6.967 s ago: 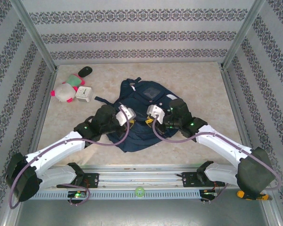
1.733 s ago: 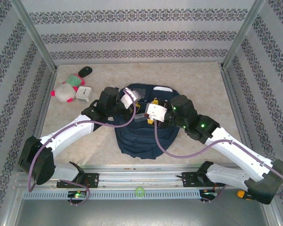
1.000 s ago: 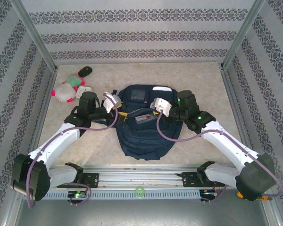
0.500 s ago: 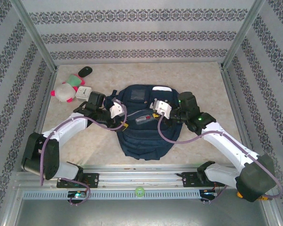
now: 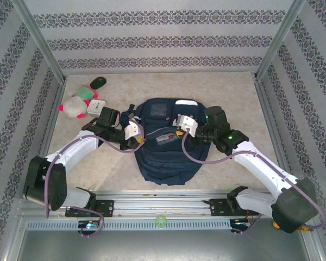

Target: Pack books, pencil case, and school supplies into a backpack

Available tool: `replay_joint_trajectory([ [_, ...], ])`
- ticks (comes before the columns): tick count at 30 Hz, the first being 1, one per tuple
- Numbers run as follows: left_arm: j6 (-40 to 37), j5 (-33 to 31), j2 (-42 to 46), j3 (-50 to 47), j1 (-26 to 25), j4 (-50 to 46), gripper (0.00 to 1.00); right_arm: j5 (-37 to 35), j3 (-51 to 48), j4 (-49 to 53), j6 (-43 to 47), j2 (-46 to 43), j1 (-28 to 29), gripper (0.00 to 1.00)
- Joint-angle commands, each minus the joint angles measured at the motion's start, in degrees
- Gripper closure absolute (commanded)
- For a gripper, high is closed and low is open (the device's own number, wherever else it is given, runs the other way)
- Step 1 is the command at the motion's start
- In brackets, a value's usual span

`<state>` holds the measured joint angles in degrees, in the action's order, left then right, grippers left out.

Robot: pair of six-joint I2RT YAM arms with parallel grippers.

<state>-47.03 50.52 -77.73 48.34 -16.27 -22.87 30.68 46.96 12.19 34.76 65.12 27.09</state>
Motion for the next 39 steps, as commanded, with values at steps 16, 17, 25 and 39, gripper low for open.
replay_joint_trajectory([
  [16,13.8,-4.1,-1.9,-3.0,-0.5,12.8,0.58,2.9,-1.6,-4.6,-2.6,-1.0,-0.5,1.00],
  [17,14.2,-4.7,-2.1,-2.9,-0.5,13.2,0.62,2.8,-1.6,-4.7,-2.7,-1.1,-0.5,1.00],
  [25,14.5,-4.8,0.8,-2.3,-1.0,6.8,0.99,-2.2,-3.4,-4.6,-9.0,-2.9,0.2,0.75],
  [39,20.7,-17.7,5.7,-5.5,-5.1,0.8,0.82,-21.3,-5.4,4.2,-56.6,-16.3,13.3,0.44],
])
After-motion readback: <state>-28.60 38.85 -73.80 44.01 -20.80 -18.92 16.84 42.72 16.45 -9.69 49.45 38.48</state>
